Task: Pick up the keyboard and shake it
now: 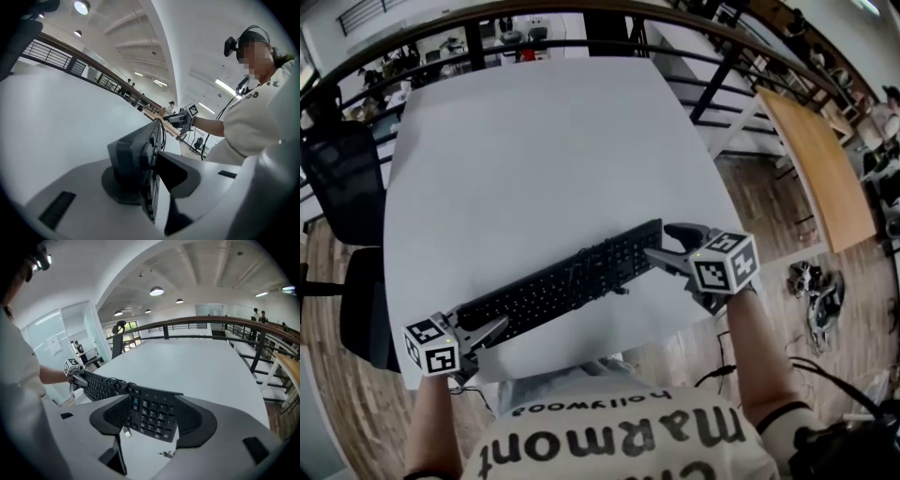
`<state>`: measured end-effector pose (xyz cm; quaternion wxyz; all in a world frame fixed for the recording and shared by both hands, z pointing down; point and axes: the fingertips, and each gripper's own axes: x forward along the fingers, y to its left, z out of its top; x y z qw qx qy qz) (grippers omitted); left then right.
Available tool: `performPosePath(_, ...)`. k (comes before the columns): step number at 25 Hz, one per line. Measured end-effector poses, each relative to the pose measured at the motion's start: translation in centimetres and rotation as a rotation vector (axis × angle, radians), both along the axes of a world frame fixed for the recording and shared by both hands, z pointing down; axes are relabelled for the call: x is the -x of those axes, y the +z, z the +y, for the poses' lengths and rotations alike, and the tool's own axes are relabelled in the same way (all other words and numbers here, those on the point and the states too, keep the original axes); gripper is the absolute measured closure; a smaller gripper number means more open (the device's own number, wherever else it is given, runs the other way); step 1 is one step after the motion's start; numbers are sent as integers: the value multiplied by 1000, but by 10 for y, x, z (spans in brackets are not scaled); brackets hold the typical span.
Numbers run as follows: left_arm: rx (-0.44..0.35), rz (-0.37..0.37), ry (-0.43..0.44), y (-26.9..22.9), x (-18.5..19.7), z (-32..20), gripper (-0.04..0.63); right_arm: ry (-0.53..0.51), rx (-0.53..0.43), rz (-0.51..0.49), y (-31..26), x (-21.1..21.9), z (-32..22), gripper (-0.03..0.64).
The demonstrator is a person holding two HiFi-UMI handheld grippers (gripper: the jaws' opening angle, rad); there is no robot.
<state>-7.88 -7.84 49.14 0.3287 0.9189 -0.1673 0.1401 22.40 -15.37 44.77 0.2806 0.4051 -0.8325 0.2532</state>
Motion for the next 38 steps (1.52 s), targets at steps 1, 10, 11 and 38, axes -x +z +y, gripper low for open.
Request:
performPosePath(1, -3, -8, -12, -3, 2, -2, 500, -10, 23, 1, 6, -8, -2, 322)
performPosePath(10, -94, -146, -66, -19, 5, 11, 476, -108, 97, -131, 38, -33, -12, 324)
performPosePath(11, -101, -159, -72, -20, 7, 11, 472, -140, 92, -136, 38, -28, -14, 324)
performPosePath(38, -489, -324, -206, -148, -27, -50, 431, -251, -150, -155, -82, -45, -84, 423)
